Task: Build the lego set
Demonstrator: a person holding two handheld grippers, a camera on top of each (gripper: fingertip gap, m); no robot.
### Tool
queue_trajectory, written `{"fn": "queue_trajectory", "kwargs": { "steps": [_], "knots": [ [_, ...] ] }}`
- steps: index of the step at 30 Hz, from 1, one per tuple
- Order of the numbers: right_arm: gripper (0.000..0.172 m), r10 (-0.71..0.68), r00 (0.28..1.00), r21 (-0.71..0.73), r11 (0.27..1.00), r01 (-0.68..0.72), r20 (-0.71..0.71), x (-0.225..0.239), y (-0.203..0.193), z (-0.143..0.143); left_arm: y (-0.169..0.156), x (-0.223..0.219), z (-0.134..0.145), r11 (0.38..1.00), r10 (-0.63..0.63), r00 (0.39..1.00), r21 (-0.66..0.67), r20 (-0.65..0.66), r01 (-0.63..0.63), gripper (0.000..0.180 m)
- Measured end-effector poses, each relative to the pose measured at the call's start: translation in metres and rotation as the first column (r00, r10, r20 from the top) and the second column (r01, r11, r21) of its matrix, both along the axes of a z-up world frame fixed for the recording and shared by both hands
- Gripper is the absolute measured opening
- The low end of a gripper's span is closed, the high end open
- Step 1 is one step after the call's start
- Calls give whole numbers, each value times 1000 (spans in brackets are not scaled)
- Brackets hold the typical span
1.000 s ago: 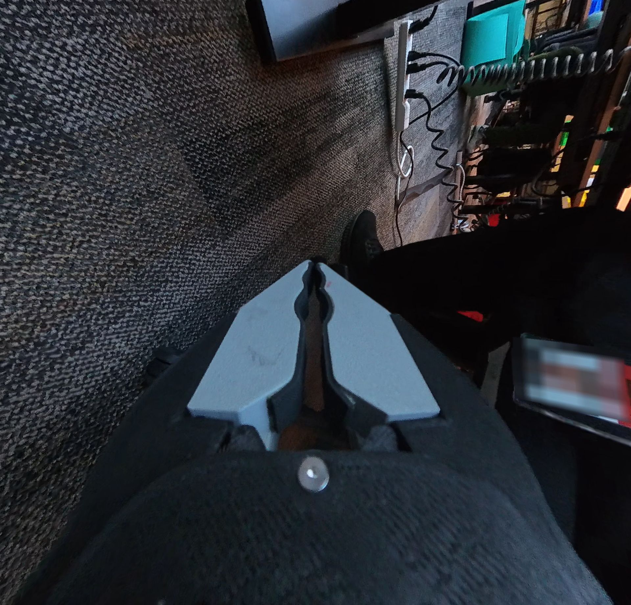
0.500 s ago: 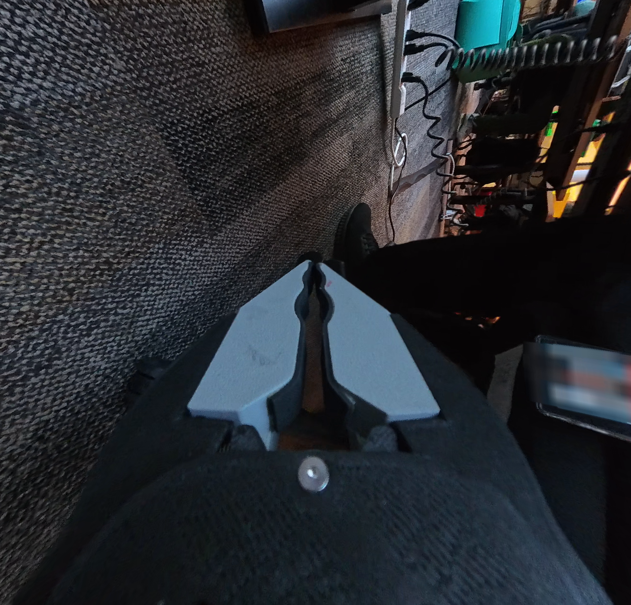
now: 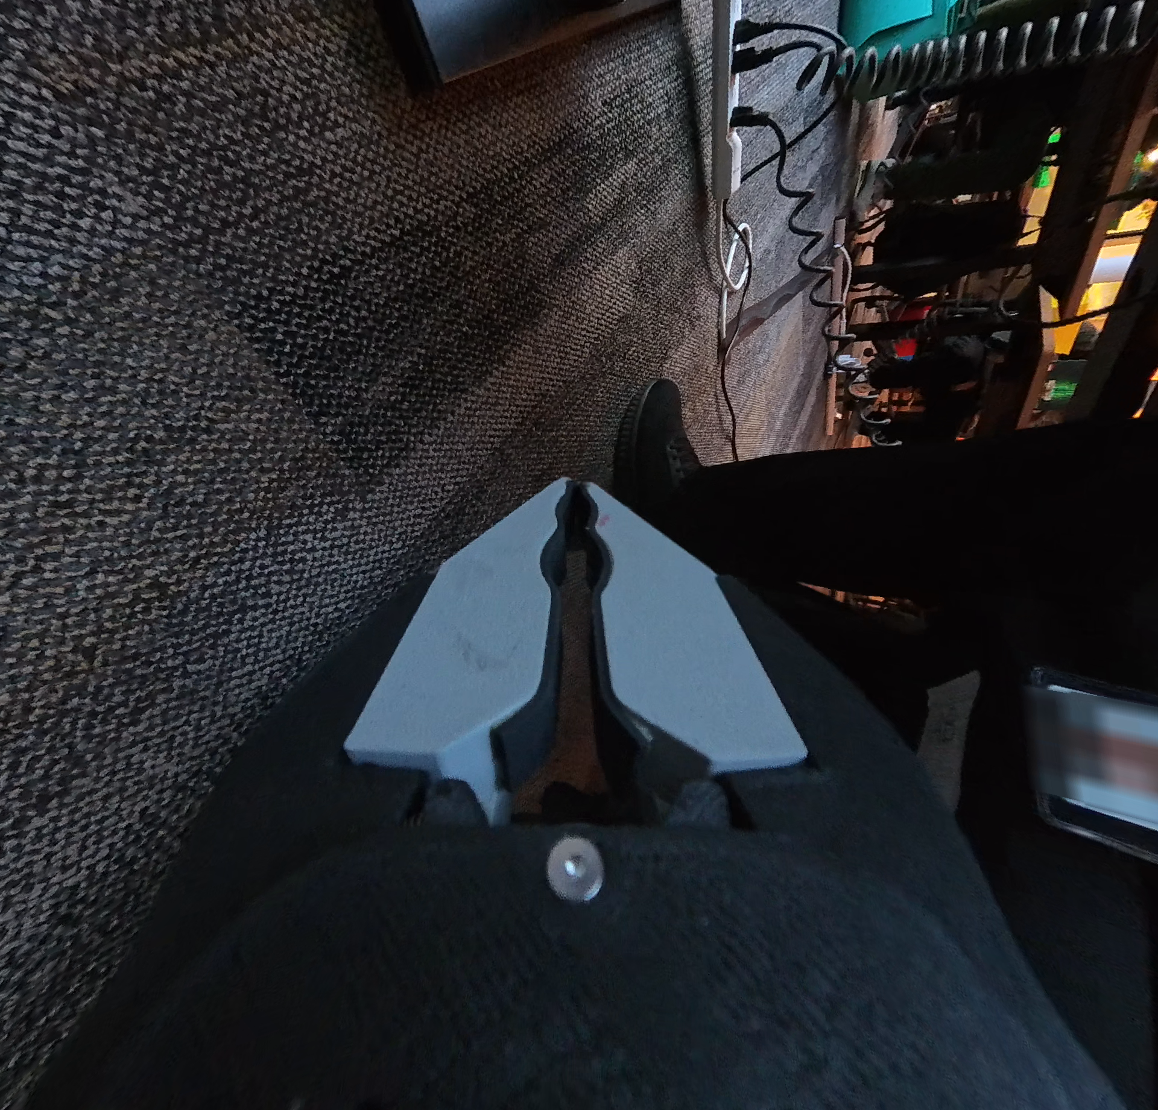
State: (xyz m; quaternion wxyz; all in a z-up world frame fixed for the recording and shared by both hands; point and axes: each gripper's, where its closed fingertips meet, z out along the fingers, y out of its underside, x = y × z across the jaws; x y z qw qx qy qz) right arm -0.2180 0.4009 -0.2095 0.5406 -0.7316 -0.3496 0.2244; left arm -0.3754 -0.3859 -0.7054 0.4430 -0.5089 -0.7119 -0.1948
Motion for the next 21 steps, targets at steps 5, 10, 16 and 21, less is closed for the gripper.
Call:
{"fn": "queue_trajectory", "kwargs": {
  "steps": [5, 10, 16, 21],
  "knots": [
    [44, 44, 993, -5, 999, -45, -114, 2, -5, 13, -13, -3, 21, 998, 42, 999, -36, -8, -43, 0],
    [45, 130, 964, 21, 992, -128, -232, 0, -17, 28, -48, -14, 82, 983, 42, 990, -173, -137, -65, 0],
    [46, 257, 884, 61, 965, -254, -392, 0, -36, 50, -85, -30, 206, 915, -24, 918, -378, -395, -139, 0],
    [47, 339, 789, 92, 935, -342, -513, 6, -51, 69, -74, -28, 334, 905, -93, 806, -387, -585, -177, 4]
  ]
}}
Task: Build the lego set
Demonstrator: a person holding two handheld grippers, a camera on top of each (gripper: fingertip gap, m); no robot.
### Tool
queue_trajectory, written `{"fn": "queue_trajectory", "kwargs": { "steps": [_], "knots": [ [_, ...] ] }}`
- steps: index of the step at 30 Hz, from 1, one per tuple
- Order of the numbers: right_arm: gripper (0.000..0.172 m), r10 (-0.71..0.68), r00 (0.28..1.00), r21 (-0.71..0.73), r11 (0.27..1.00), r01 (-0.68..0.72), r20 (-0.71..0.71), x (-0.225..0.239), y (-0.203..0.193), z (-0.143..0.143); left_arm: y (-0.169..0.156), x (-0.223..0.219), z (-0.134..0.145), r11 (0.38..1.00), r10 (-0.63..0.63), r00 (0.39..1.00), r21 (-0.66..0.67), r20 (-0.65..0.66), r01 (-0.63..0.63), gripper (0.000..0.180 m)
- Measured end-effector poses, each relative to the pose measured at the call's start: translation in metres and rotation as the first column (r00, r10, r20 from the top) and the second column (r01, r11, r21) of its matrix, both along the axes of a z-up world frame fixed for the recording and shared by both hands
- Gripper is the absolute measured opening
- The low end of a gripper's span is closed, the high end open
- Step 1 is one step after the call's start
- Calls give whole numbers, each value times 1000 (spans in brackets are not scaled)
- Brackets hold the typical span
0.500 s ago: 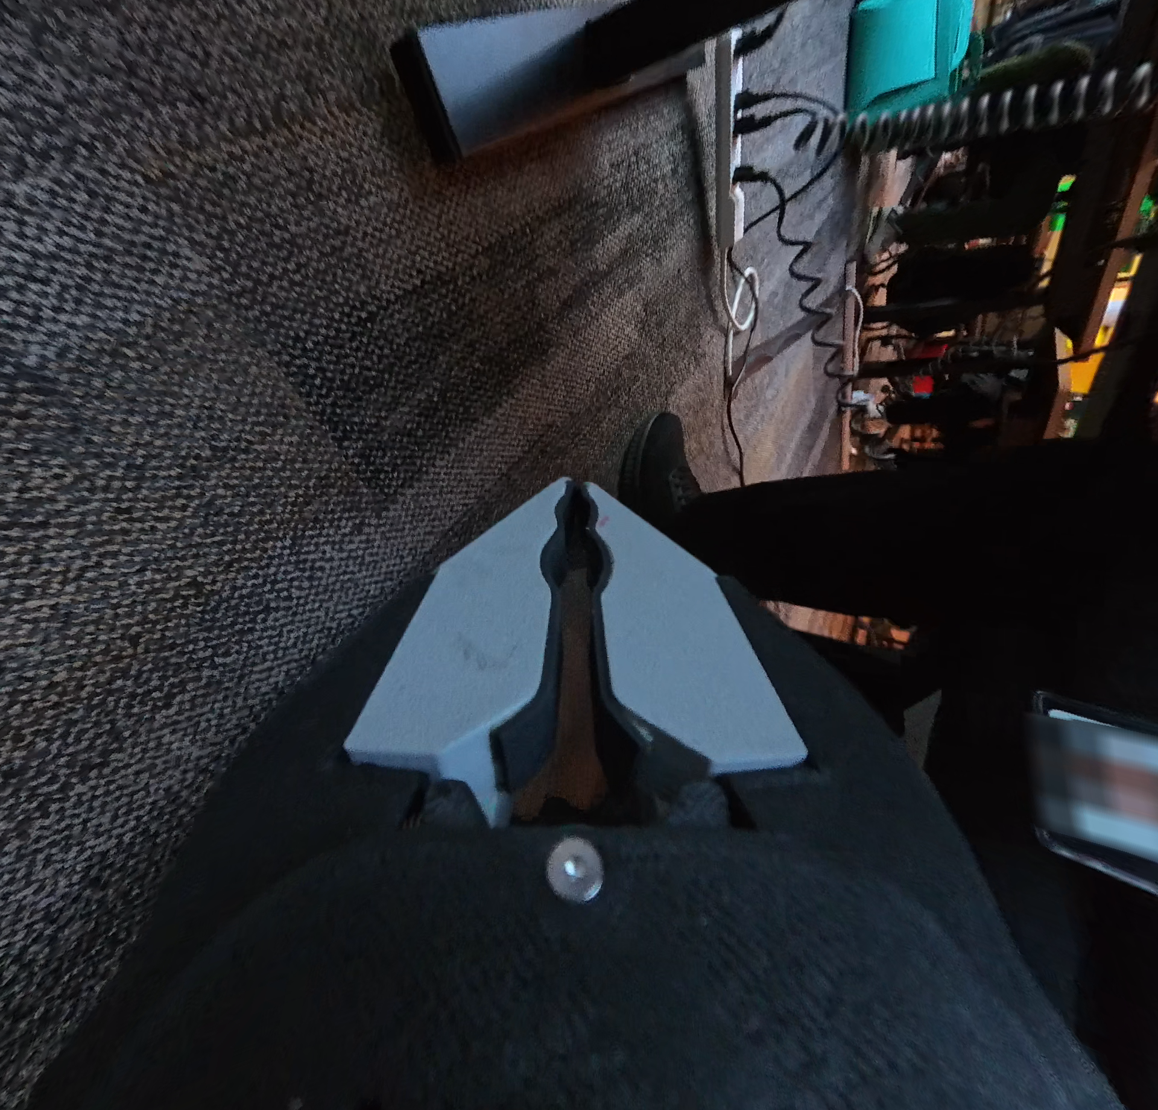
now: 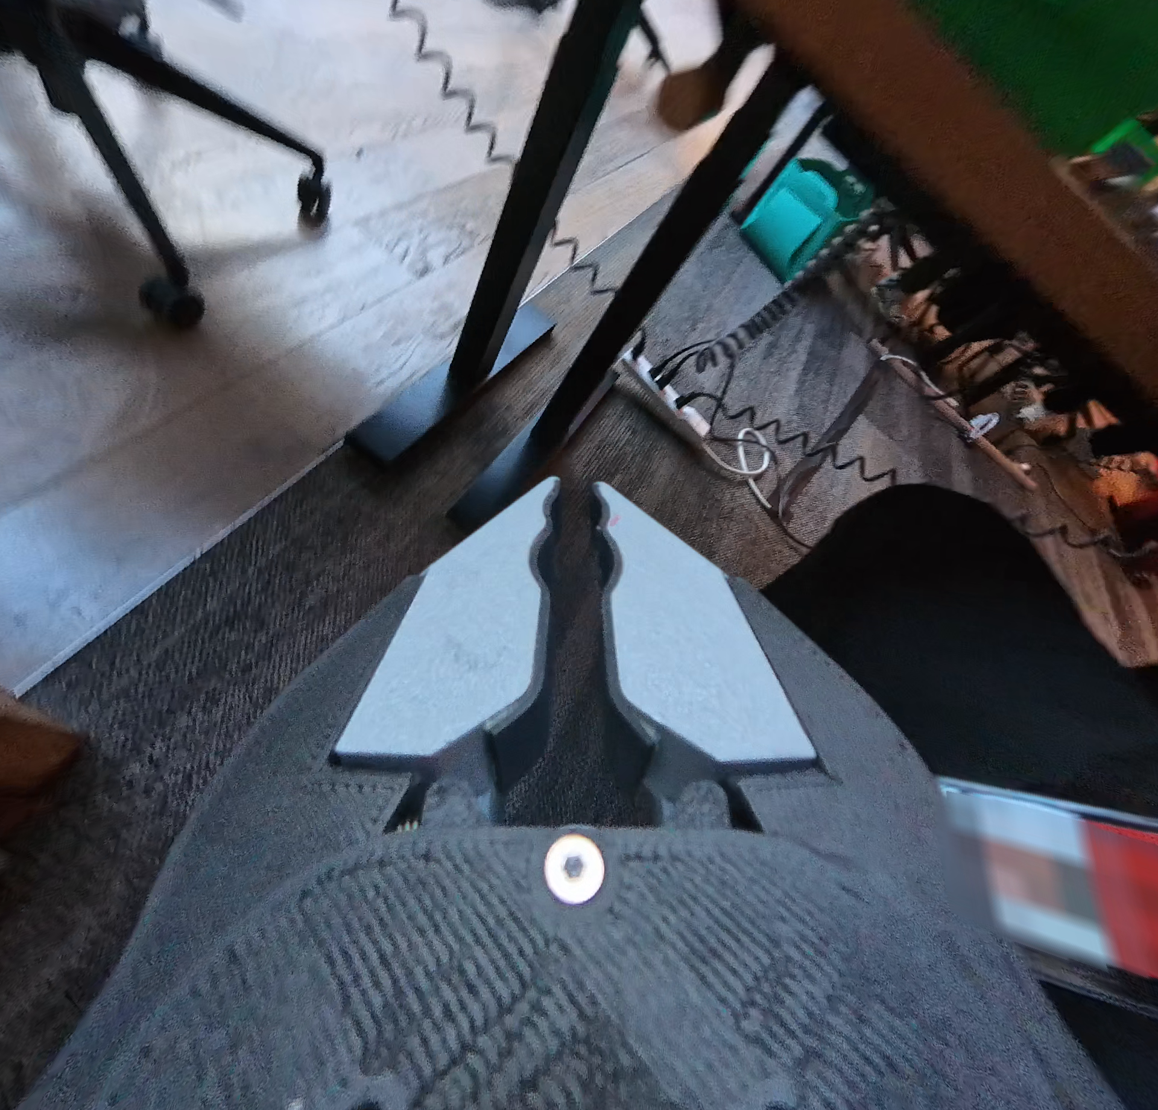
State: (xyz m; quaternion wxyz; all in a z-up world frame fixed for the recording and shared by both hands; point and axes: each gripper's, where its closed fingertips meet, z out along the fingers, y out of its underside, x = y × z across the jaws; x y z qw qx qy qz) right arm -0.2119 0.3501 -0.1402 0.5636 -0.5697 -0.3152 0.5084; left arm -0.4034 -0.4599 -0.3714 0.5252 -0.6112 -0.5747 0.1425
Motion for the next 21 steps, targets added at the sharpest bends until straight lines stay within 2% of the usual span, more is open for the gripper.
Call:
{"fn": "queue_trajectory", "kwargs": {
  "steps": [3, 5, 8, 10, 13, 16, 21],
  "knots": [
    [50, 53, 995, 6, 999, -52, -81, 7, -11, 12, 21, 15, 64, 995, -90, 993, -60, -80, 85, 7],
    [51, 83, 991, 4, 997, -83, -104, 11, -17, 16, 36, 29, 97, 989, -129, 984, -83, -122, 120, 9],
    [50, 97, 991, 14, 995, -97, -89, 17, -24, 15, 62, 50, 124, 980, -197, 964, -63, -178, 189, 10],
    [50, 105, 992, 21, 994, -104, -64, 19, -29, 12, 72, 60, 110, 969, -239, 960, -100, -147, 226, 10],
    [50, 114, 993, 51, 992, -113, -15, 17, -38, 8, 71, 69, 60, 955, -266, 962, -154, -56, 255, 10],
    [49, 121, 992, 107, 986, -124, 38, 9, -49, 5, 67, 74, 12, 951, -292, 953, -83, 77, 298, 12],
    [49, 112, 988, 182, 975, -131, 110, -1, -60, 0, 58, 76, -32, 942, -320, 931, -48, 175, 333, 12]
  ]
}}
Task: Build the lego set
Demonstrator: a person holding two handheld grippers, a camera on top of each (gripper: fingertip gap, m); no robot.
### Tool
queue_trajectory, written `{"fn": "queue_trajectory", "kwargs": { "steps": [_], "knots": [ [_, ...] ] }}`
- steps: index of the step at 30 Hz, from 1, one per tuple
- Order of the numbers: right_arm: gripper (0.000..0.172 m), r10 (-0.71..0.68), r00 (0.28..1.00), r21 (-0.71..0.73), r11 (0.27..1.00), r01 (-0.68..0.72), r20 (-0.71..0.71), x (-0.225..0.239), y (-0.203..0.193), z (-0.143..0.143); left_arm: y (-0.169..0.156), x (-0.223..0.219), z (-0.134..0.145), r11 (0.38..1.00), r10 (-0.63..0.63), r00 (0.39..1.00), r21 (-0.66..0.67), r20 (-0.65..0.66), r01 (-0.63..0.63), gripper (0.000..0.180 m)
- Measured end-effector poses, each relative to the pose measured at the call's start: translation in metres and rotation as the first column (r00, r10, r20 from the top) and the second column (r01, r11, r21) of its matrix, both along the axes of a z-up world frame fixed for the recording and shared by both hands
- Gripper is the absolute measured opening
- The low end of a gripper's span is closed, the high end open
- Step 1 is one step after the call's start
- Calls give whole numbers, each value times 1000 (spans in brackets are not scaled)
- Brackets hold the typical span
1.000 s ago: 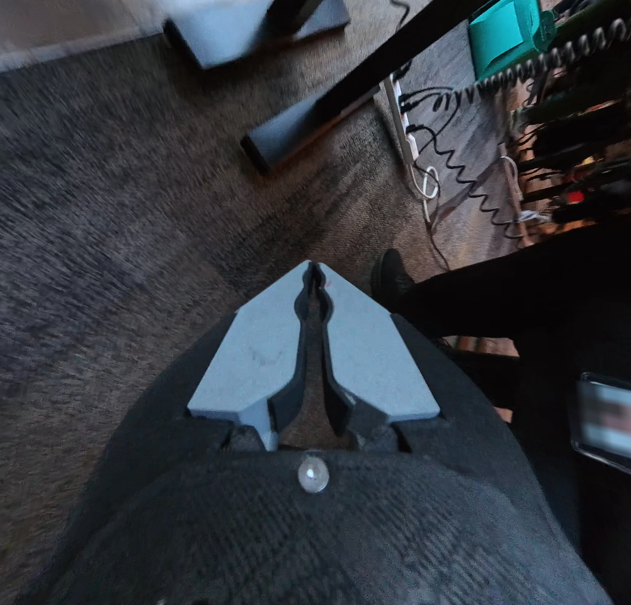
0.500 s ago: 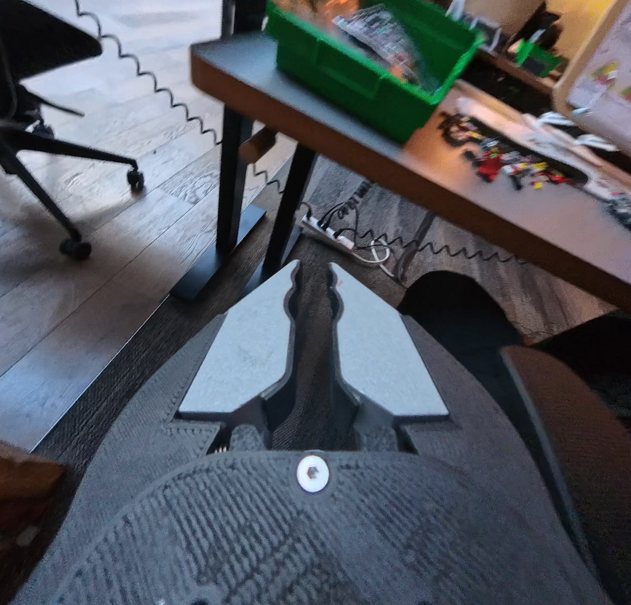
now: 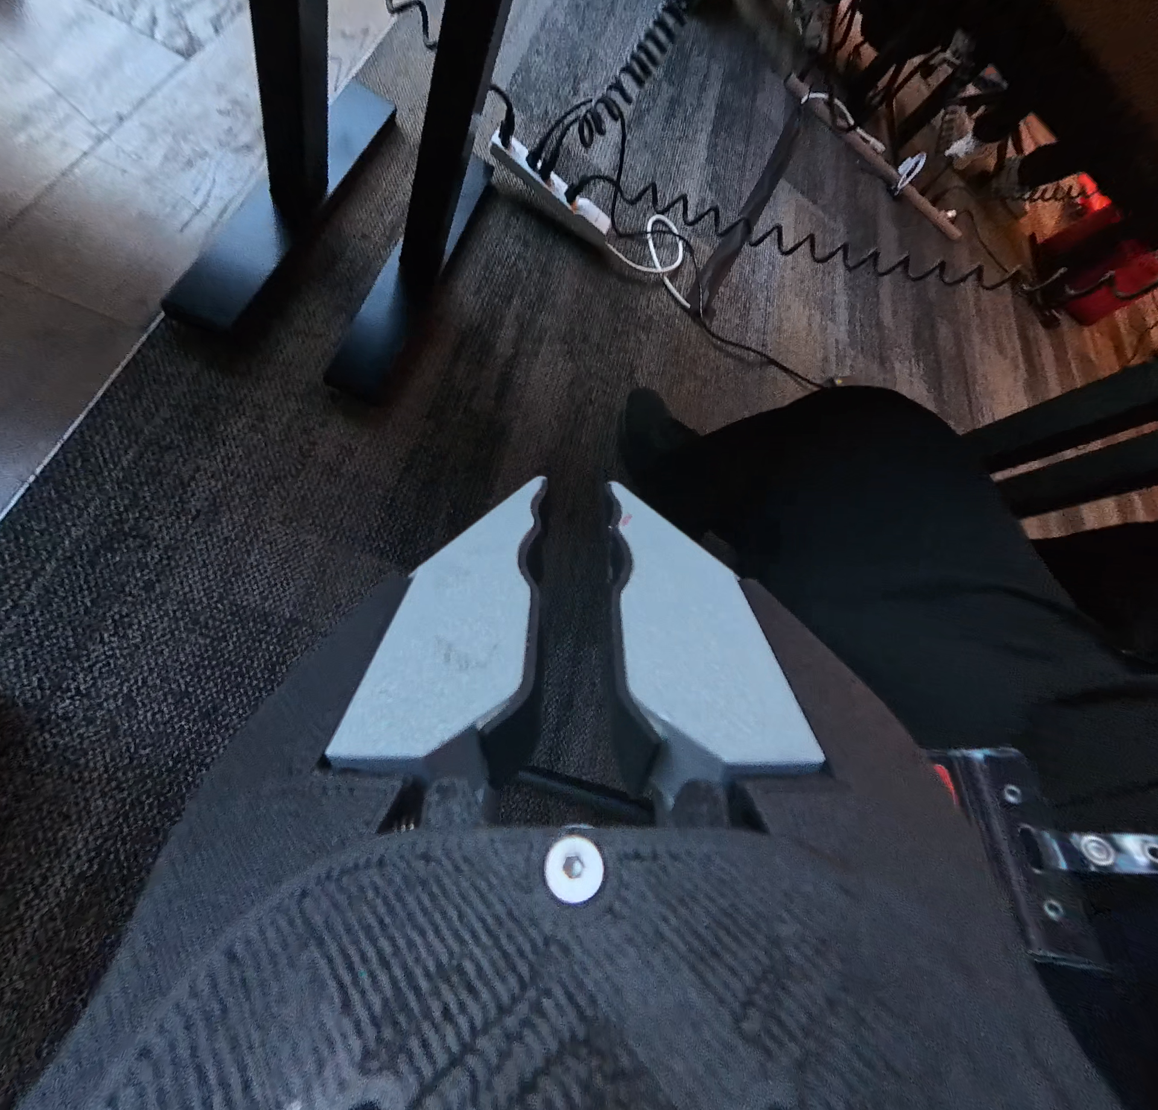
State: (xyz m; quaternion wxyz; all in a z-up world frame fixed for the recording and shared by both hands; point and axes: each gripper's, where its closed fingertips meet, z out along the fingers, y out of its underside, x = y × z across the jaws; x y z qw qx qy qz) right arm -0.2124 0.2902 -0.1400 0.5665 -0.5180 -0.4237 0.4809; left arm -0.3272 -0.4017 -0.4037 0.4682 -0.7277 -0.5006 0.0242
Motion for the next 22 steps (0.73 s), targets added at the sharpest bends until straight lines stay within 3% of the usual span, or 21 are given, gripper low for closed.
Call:
{"fn": "queue_trajectory", "kwargs": {
  "steps": [11, 22],
  "knots": [
    [48, -101, 991, 80, 992, 94, 88, -5, 6, -10, 15, 10, -85, 990, -61, 983, 137, 175, 37, 11],
    [46, -219, 968, 102, 973, 207, 123, -3, 25, -16, -9, 36, -142, 977, -22, 938, 205, 347, -53, 10]
  ]
}}
